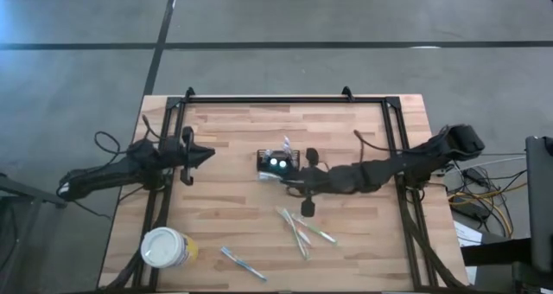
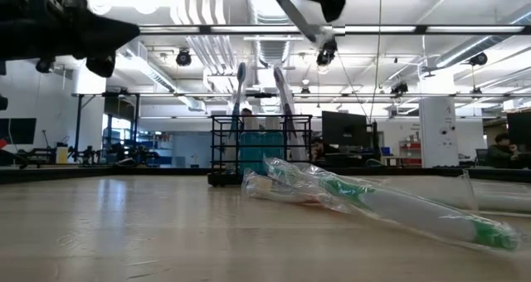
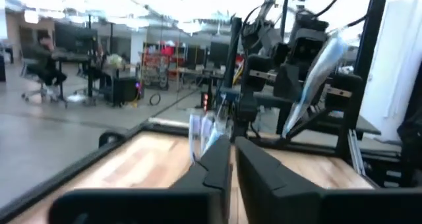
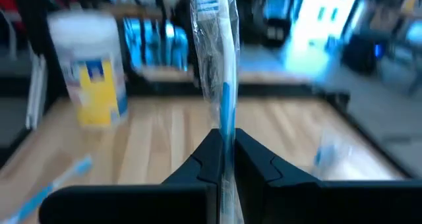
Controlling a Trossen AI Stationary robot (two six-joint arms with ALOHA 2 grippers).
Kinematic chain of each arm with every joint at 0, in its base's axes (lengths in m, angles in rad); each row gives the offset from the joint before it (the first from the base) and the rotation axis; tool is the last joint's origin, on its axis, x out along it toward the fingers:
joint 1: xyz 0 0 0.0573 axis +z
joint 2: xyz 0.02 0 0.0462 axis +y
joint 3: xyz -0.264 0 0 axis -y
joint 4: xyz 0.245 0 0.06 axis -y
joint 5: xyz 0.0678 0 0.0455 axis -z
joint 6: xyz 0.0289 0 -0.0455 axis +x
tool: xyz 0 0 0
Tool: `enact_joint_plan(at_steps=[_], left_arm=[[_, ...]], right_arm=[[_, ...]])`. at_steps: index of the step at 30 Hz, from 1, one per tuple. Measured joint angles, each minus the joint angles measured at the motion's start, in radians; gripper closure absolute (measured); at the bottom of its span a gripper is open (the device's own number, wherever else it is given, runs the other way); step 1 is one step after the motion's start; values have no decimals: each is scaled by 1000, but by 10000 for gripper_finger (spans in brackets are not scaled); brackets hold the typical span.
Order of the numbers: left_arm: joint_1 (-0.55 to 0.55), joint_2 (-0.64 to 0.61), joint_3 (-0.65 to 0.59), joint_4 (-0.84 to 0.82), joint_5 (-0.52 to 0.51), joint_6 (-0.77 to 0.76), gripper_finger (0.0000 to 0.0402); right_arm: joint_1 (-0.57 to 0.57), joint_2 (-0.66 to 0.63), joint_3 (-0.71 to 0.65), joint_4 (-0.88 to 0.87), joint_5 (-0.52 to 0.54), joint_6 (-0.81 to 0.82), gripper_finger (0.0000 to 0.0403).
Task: Pick & Place toothbrushing station
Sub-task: Put the blue toothbrush into the black wire organizer
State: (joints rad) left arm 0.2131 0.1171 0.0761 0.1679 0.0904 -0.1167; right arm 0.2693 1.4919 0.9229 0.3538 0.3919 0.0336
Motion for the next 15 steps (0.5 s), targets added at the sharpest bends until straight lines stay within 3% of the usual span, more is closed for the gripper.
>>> enact_joint_plan(at_steps=[10,15], left_arm=[[0,214,84,183,65,12,219],[0,346,163,250,89,19,181]], right_arm=[[-72,-2,2,118,-34,-84,385],[-93,-2,2,183,-82,-126,385]])
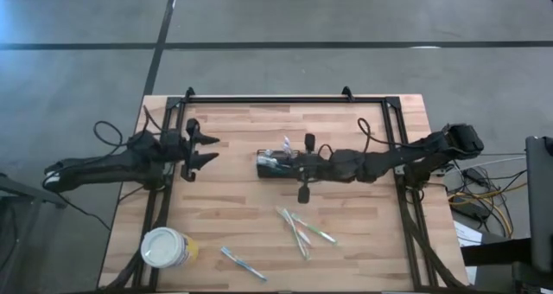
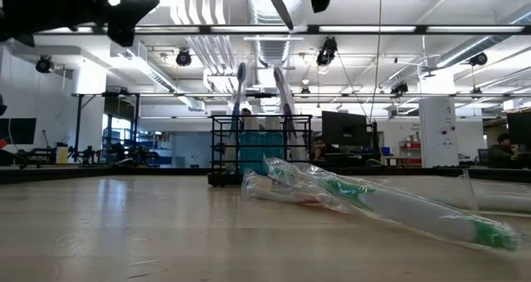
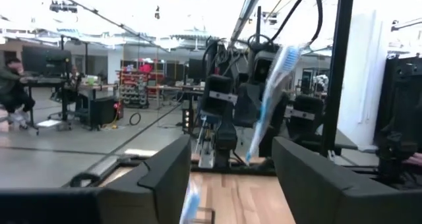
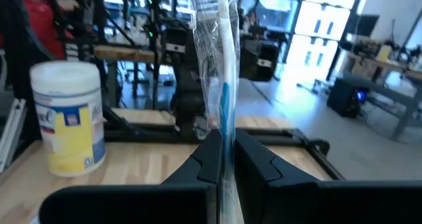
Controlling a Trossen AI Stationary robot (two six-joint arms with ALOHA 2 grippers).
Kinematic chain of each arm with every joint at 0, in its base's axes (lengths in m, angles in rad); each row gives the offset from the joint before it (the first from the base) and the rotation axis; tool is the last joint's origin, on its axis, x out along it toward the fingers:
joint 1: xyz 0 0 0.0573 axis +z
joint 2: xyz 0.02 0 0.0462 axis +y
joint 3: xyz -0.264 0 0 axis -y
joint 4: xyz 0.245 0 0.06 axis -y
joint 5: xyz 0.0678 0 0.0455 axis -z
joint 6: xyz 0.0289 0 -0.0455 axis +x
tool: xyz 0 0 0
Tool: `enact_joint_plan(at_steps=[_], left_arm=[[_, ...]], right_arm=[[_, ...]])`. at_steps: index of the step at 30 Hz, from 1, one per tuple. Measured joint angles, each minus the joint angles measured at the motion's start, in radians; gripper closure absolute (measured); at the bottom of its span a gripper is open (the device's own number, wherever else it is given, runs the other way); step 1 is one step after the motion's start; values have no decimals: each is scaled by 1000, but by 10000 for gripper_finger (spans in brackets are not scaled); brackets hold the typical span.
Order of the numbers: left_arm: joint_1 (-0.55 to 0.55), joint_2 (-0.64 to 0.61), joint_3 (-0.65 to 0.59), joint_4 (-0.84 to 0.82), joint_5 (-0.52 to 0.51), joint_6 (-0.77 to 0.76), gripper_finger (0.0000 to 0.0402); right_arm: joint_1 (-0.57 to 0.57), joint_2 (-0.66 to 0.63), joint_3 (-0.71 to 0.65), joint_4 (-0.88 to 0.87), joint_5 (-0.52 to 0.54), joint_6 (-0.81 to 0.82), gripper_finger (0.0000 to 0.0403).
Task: Pick & Place toothbrushing station
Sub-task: Put the blue toothbrush into the black wire organizer
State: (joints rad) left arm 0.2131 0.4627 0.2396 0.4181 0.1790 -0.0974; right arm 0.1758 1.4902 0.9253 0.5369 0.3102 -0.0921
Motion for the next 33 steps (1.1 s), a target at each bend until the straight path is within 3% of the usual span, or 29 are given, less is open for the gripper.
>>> enact_joint_plan(at_steps=[7,14,33], left_arm=[[0,203,126,54,37,57,185],[-10,423,259,38,85,82,183],[-51,720,512,157,167,101,183]], right_arm=[[-24,0,1,59,-83,-42,385],[-65,0,1,73,-83,-42,385],[-78,0,2,66,-83,-69,385]])
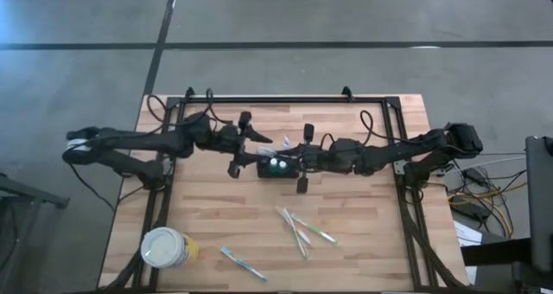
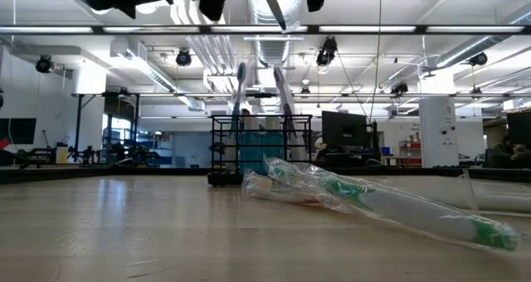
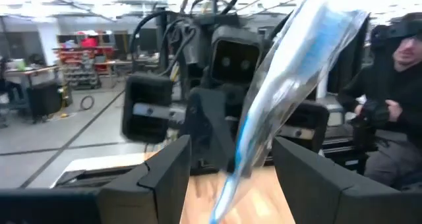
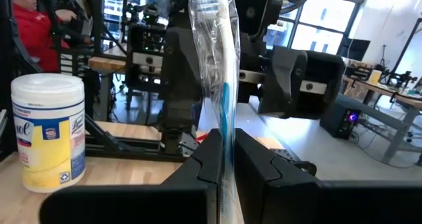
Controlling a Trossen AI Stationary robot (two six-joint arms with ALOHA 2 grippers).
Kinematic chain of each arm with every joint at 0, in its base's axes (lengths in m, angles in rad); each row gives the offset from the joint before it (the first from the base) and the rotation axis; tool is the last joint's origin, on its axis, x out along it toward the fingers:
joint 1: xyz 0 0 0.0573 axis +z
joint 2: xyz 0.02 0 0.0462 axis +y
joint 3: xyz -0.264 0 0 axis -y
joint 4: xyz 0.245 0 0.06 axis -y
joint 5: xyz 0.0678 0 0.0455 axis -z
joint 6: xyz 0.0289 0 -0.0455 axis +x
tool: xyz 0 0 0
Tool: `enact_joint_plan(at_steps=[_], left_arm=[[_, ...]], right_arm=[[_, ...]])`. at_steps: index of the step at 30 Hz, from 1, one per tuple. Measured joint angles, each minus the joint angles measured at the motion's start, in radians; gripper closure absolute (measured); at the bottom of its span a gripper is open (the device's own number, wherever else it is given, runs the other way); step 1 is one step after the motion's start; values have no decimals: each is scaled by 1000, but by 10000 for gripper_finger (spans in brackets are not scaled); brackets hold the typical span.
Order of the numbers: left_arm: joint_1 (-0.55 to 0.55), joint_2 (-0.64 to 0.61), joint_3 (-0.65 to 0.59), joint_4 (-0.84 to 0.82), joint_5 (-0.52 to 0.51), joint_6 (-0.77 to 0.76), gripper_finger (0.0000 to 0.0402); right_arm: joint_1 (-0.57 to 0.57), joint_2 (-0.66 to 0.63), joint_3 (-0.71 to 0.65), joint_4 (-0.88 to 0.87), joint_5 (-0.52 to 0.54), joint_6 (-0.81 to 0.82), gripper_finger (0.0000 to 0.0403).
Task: Pick & Place toothbrushing station
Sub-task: Put the blue toothbrush into the black wire organizer
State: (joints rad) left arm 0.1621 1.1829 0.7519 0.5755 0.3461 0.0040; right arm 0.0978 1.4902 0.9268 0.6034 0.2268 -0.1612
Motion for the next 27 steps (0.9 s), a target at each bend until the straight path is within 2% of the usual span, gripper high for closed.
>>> enact_joint_plan(at_steps=[12,16,21,27], left_arm=[[-28,80,56,-11,16,13,184],[-28,72,55,-4,16,26,197],[-31,71,56,1,16,26,257],[-33,70,52,17,14,47,368]], right_arm=[[0,0,0,-2,3,-4,385],[0,0,0,-1,3,-6,385],[0,0,0,-1,3,-8,385],[0,0,0,0,2,-8,385]])
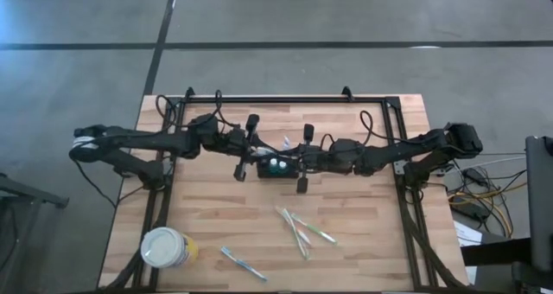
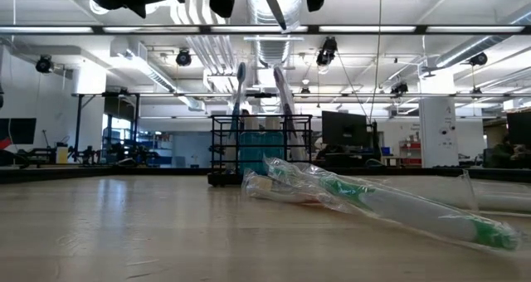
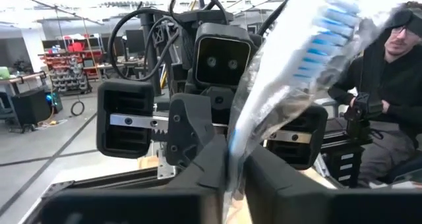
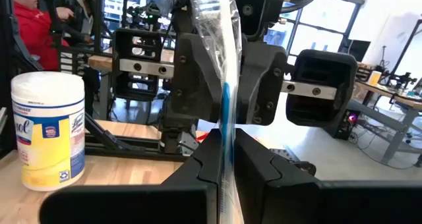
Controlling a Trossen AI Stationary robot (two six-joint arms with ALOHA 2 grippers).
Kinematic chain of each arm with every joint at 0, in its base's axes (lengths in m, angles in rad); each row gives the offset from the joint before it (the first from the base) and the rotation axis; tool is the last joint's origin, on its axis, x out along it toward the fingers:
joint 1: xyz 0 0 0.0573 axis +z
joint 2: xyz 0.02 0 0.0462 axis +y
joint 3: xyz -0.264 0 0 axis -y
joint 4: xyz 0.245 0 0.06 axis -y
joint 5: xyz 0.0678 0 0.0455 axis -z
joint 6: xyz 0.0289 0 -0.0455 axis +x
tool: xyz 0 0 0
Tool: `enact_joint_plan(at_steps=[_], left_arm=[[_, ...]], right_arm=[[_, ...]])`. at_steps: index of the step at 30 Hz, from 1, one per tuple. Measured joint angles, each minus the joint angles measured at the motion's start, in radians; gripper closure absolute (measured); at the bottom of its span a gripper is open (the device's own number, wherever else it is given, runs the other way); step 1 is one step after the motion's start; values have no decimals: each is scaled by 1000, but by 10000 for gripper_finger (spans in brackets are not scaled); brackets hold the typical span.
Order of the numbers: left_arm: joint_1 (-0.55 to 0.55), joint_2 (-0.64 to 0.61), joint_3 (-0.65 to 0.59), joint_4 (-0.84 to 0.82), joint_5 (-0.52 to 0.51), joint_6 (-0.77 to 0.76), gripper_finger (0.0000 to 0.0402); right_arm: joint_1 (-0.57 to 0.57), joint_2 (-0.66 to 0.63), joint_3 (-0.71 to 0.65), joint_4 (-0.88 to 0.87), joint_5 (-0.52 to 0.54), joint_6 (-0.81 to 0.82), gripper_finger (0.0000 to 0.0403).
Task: Pick & Place toothbrushing station
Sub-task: Put the blue toothbrush into the black wire organizer
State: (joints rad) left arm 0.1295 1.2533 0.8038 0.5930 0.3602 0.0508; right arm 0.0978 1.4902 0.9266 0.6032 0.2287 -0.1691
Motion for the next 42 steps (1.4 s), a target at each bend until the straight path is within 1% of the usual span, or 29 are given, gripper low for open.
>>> enact_joint_plan(at_steps=[1,6,9,12,15,17,19,21,23,25,27,31,35,38,42], left_arm=[[0,0,-1,1,-2,5,377],[-1,0,-2,1,-1,8,377],[-1,-11,-5,-14,-1,7,377],[-2,-45,-6,-60,0,9,377],[-2,-104,-6,-139,-15,30,377],[-2,-157,-6,-213,-31,42,377],[-2,-219,-6,-305,-54,50,377],[-2,-291,-8,-420,-57,52,377],[-2,-371,-22,-514,-70,54,377],[-2,-459,-60,-570,-93,54,377],[-2,-560,-119,-575,-115,41,377],[-2,-753,-240,-568,-176,0,377],[-2,-912,-339,-571,-206,-32,377],[-2,-1015,-396,-565,-206,-49,377],[-1,-1113,-467,-583,-236,-58,377]], right_arm=[[0,0,0,0,-1,0,385],[0,0,0,-1,-1,-1,379],[0,0,0,-1,-2,8,359],[3,-16,0,-10,-2,9,325],[6,-49,0,-52,1,16,288],[6,-80,0,-111,1,48,267],[7,-117,-1,-177,4,78,254],[17,-161,-13,-215,8,85,251],[34,-210,-46,-221,9,71,258],[51,-268,-99,-219,6,58,273],[60,-333,-164,-191,3,56,293],[61,-469,-321,-63,1,78,341],[62,-590,-467,60,-53,88,386],[61,-665,-557,118,-54,119,393],[62,-731,-667,202,-55,125,394]])
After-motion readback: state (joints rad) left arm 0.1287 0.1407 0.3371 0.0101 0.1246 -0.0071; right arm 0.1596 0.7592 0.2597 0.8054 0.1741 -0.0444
